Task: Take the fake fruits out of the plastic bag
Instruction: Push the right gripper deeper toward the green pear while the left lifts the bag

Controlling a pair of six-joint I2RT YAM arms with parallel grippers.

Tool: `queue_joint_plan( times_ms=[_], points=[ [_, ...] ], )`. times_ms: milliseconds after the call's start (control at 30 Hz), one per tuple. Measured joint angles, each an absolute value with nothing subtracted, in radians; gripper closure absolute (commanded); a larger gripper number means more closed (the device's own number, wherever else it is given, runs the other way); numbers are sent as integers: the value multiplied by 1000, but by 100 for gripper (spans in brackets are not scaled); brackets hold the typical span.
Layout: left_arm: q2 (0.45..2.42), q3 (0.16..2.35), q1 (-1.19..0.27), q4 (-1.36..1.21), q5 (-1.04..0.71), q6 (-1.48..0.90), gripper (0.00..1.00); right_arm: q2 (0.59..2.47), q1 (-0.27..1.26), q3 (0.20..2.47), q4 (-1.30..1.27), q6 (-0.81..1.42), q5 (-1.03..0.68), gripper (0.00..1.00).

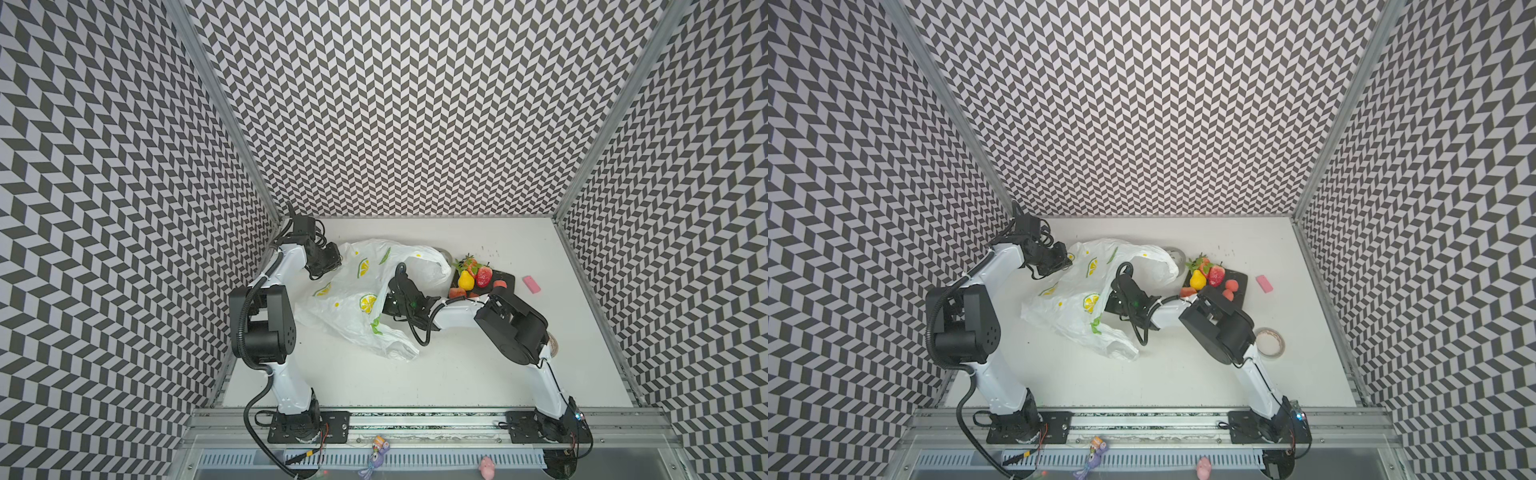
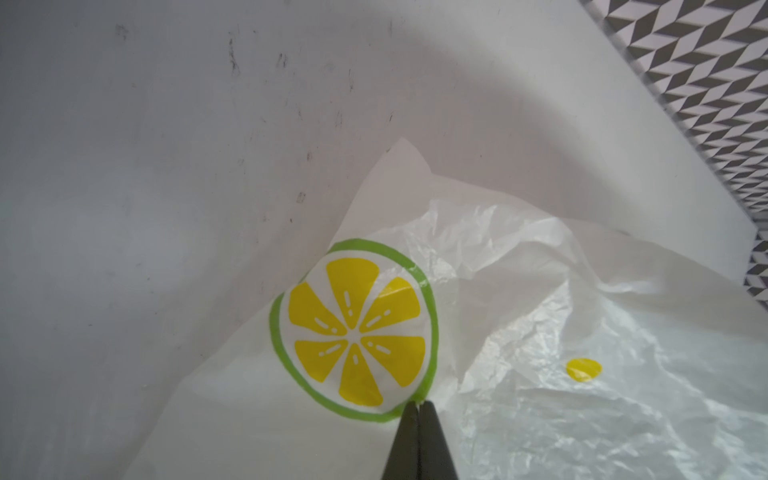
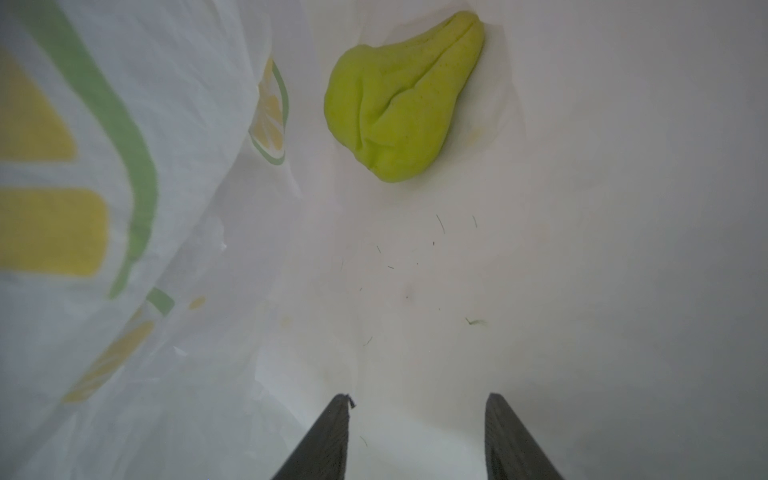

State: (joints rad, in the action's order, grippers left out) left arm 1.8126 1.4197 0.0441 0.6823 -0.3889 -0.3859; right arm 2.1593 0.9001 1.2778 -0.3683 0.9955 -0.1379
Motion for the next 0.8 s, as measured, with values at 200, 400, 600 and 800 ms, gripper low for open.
queue_joint_plan(
  times_ms=[200, 400, 600, 800],
  points=[
    [1739, 1411, 12, 675, -398, -363, 100, 2098, 893, 1209, -369, 966, -134, 48],
    [1647, 1406, -6, 651, -387, -360, 100, 2061, 889, 1172, -376, 957, -130, 49],
    [1658, 1410, -4, 651, -295, -359, 1, 2060, 887, 1165, -376, 950, -128, 49],
    [1845, 1521, 12, 632, -275, -331, 0, 2060, 887, 1165, -376, 950, -132, 49]
  ],
)
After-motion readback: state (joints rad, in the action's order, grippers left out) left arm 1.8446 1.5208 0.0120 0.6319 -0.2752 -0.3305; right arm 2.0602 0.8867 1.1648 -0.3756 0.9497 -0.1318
